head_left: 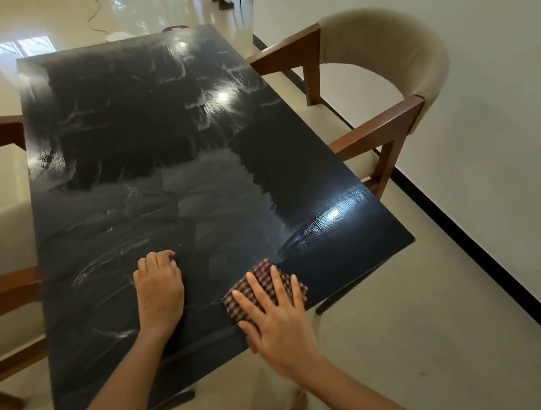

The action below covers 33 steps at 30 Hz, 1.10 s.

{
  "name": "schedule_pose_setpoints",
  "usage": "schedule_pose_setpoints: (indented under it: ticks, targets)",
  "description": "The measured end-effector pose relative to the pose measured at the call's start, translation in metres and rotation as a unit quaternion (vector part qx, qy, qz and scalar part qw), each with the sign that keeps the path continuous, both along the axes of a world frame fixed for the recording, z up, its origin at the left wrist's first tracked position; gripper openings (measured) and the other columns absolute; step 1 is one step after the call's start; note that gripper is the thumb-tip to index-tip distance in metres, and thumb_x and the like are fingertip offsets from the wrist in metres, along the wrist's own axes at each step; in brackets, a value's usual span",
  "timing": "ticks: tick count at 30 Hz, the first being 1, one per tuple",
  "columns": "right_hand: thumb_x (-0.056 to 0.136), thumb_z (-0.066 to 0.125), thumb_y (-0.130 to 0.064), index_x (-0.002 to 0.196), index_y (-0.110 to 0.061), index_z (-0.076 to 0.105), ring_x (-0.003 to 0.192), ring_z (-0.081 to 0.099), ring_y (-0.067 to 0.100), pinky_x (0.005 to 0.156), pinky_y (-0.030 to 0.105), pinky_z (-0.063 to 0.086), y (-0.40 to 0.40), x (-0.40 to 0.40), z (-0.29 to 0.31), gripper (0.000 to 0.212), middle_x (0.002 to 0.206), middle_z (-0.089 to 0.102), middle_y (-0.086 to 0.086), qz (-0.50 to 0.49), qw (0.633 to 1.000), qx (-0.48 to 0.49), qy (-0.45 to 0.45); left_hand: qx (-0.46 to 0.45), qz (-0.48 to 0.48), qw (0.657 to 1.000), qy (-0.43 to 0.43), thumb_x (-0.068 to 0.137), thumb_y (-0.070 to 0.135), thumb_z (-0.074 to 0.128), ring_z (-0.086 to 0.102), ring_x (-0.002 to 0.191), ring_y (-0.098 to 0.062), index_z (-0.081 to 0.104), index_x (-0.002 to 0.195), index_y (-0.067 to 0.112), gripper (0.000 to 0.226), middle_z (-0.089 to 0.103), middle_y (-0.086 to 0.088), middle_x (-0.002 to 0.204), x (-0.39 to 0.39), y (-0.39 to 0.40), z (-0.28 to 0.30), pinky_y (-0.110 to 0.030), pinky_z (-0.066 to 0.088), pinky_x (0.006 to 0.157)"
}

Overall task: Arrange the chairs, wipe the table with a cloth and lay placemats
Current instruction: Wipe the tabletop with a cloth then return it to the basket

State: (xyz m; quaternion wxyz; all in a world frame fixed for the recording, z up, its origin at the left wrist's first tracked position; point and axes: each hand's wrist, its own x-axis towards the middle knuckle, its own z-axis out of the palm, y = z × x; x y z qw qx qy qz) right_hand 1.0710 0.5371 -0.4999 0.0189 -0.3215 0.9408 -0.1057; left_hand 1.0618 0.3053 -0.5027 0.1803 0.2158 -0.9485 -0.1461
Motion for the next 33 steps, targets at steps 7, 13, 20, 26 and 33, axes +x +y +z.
schedule_pose_setpoints:
  ticks: [7,13,20,26,33]
  targets:
    - [0.096,0.029,-0.053,0.145,-0.039,0.036,0.146,0.015,0.036,0.115,0.061,0.009,0.02,-0.064,0.003,0.051,0.157,0.027,-0.004,-0.141,0.989,0.037,0.008,0.036,-0.004,0.999,-0.016,0.094,0.009,0.05,0.046,0.091,-0.03,0.055,0.108,0.002,0.017,0.053,-0.014,0.1,0.001,-0.003,-0.001,-0.044,0.038,0.08]
    - [0.098,0.02,-0.054,0.15,-0.04,0.021,0.148,0.002,0.033,0.115,0.058,0.001,0.007,-0.078,0.008,0.054,0.16,0.017,-0.002,-0.226,0.973,0.046,-0.019,0.033,-0.006,0.999,-0.002,0.094,0.008,0.049,0.047,0.088,-0.027,0.056,0.107,0.003,0.016,0.053,-0.011,0.098,0.005,-0.003,0.002,-0.041,0.038,0.078]
    - [0.095,0.034,-0.052,0.145,-0.038,0.036,0.145,0.019,0.035,0.114,0.062,0.014,-0.052,-0.047,0.009,0.052,0.157,0.029,-0.002,-0.118,0.993,0.017,-0.019,0.019,-0.003,1.0,-0.002,0.095,0.009,0.046,0.05,0.087,-0.027,0.057,0.106,0.005,0.016,0.056,-0.01,0.096,0.001,-0.006,-0.001,-0.04,0.039,0.075]
    - [0.097,0.035,-0.049,0.143,-0.038,0.038,0.144,0.023,0.032,0.114,0.061,0.017,-0.087,-0.02,0.01,0.048,0.156,0.03,-0.002,-0.019,1.0,-0.002,-0.013,-0.029,0.049,0.998,-0.006,0.094,0.015,0.037,0.054,0.083,-0.028,0.058,0.101,0.006,0.024,0.06,-0.01,0.09,-0.014,-0.016,0.004,-0.042,0.038,0.074]
    - [0.095,0.033,-0.053,0.144,-0.04,0.036,0.145,0.015,0.039,0.113,0.064,0.012,-0.054,-0.097,0.006,0.051,0.157,0.027,-0.003,-0.121,0.992,0.023,-0.005,-0.056,0.05,0.997,-0.007,0.092,0.007,0.051,0.054,0.081,-0.03,0.058,0.099,0.003,0.011,0.06,-0.013,0.087,-0.039,-0.039,0.004,-0.043,0.04,0.071]
